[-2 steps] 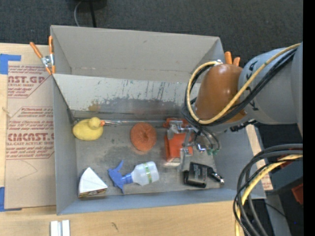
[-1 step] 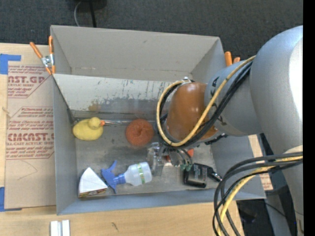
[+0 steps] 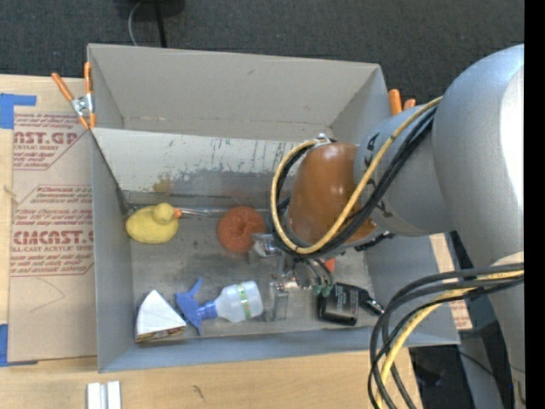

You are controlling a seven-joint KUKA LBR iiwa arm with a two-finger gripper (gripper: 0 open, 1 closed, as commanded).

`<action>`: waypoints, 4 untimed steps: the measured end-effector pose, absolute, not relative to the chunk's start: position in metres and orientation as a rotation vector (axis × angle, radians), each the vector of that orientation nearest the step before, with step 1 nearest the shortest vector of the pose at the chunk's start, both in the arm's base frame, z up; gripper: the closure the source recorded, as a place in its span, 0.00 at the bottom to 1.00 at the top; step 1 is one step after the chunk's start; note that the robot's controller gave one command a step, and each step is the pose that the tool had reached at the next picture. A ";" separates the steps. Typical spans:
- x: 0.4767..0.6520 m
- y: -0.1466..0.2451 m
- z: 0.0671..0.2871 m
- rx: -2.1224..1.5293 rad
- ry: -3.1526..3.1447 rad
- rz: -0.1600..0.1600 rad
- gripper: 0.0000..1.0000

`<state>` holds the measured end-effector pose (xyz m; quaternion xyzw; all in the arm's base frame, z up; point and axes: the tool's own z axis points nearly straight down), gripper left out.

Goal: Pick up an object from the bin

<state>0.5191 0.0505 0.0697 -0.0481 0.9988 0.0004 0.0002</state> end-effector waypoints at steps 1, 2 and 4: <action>0.519 0.050 0.070 -0.151 3.138 0.001 0.00; 0.513 0.061 0.070 -0.346 3.120 -0.003 0.00; 0.493 0.119 0.069 -0.753 3.050 0.002 1.00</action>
Offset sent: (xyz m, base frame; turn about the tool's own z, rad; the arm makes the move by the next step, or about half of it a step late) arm -0.0264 0.0459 0.0003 -0.4622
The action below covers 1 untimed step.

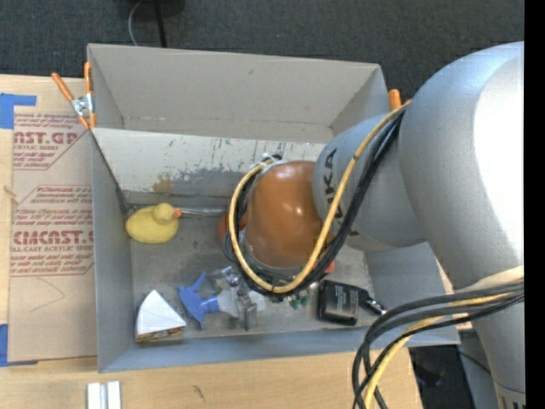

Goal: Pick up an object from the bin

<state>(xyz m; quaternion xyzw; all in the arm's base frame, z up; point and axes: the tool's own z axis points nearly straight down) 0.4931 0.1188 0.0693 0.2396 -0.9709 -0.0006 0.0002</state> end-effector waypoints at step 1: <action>0.498 0.118 0.117 0.744 -3.044 -0.001 1.00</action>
Offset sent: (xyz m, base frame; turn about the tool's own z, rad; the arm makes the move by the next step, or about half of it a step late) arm 0.0053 -0.0473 0.0007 -0.0742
